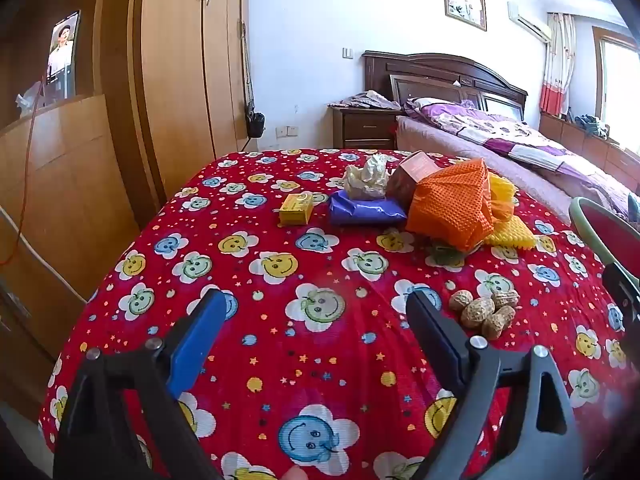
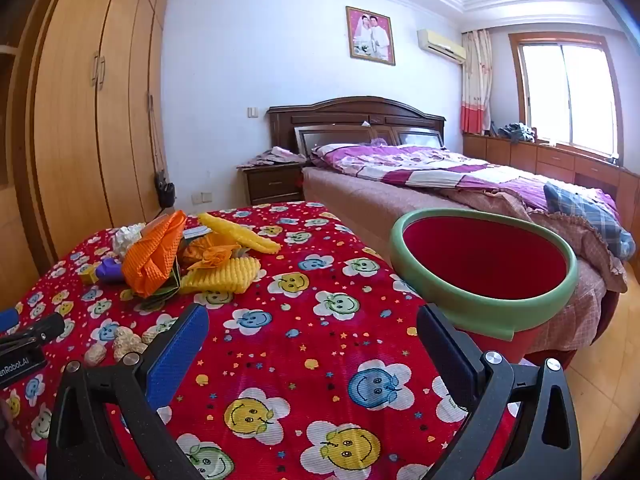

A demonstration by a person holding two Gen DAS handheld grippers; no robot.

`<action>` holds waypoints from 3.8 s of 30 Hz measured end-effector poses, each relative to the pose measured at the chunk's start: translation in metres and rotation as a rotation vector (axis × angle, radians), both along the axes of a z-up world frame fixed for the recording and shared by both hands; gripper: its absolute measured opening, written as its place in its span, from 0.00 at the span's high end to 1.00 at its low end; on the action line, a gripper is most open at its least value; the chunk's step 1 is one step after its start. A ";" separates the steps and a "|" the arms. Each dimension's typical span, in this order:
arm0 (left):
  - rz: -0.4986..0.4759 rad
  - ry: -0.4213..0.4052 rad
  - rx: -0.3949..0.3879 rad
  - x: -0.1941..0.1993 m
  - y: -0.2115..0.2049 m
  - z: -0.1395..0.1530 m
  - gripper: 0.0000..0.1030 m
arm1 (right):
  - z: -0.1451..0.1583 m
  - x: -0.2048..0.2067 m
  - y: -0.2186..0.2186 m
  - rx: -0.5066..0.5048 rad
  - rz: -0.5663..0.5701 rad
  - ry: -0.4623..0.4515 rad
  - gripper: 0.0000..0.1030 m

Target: Collect trash

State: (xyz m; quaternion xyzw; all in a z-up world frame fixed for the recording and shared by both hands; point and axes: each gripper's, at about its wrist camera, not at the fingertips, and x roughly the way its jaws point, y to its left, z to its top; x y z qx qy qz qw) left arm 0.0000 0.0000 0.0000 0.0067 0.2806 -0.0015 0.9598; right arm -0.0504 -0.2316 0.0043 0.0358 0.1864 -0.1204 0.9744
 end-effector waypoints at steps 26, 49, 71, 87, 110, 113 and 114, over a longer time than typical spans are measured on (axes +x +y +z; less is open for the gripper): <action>-0.001 0.006 -0.001 0.000 0.000 0.000 0.11 | 0.000 0.000 0.001 0.000 0.001 -0.002 0.00; -0.002 0.009 -0.001 0.000 0.000 0.000 0.11 | 0.000 -0.001 0.002 -0.006 0.001 -0.003 0.00; -0.003 0.011 -0.001 0.000 0.000 0.000 0.11 | 0.000 -0.001 0.003 -0.010 0.000 -0.003 0.00; -0.004 0.016 0.001 0.002 -0.003 -0.005 0.11 | 0.000 0.000 0.003 -0.012 0.001 -0.003 0.00; -0.072 0.180 0.041 0.049 -0.003 0.005 0.13 | 0.003 0.020 -0.012 0.066 0.028 0.137 0.00; -0.092 0.203 0.072 0.067 0.002 0.013 0.15 | 0.010 0.025 -0.017 0.093 0.024 0.144 0.00; -0.104 0.212 0.078 0.073 0.003 0.015 0.16 | 0.012 0.026 -0.019 0.103 0.025 0.145 0.00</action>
